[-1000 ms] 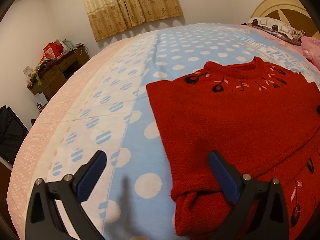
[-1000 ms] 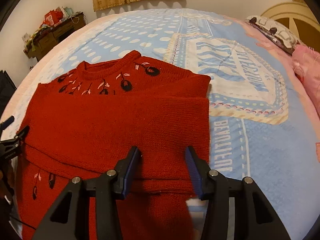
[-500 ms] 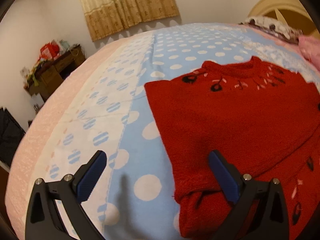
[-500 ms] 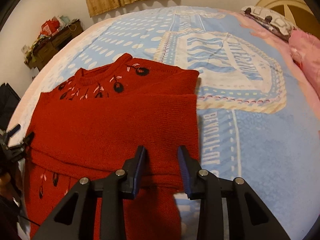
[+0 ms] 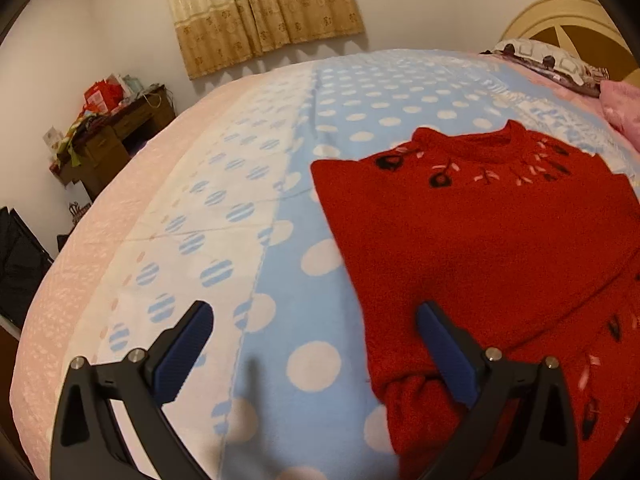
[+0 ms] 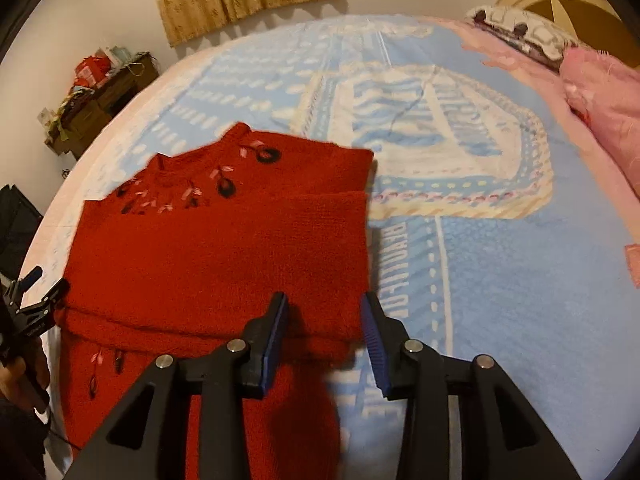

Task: Fold small clothes
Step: 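Open the right gripper and withdraw it above the folded sweater, then move both grippers down to the sweater hem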

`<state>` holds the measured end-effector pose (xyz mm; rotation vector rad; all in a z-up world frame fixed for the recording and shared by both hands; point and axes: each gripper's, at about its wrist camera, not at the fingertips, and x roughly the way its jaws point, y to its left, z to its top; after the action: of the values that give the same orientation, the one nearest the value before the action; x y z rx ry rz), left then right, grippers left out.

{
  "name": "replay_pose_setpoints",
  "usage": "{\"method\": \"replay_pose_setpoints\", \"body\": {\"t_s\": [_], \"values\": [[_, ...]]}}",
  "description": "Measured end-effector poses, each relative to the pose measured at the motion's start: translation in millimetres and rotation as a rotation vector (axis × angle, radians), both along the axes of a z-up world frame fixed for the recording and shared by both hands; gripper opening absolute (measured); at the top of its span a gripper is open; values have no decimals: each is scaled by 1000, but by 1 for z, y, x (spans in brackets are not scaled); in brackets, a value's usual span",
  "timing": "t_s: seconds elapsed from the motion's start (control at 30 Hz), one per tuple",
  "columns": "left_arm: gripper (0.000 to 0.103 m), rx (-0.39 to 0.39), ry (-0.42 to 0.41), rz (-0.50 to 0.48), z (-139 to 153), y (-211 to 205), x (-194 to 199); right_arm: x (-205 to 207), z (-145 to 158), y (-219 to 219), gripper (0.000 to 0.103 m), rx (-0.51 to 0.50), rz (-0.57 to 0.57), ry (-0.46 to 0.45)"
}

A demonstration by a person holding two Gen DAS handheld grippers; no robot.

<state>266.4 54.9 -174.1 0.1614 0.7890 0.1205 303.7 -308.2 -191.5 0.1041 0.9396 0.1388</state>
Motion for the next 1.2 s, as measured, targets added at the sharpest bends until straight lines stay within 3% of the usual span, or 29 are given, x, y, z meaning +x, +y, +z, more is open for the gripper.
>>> {"method": "replay_pose_setpoints", "body": {"t_s": [0.1, 0.4, 0.63, 1.2], "values": [[103, 5, -31, -2, 13, 0, -17, -14, 9, -1, 39, -14, 5, -7], [103, -88, -119, -39, 50, 6, -84, -79, 20, 9, 44, 35, 71, -23], [103, -79, -153, -81, 65, -2, -120, -118, 25, 22, 44, 44, 106, -63], [103, -34, -72, -150, 45, -13, -176, -189, 9, 40, 45, 49, 141, -57]]}}
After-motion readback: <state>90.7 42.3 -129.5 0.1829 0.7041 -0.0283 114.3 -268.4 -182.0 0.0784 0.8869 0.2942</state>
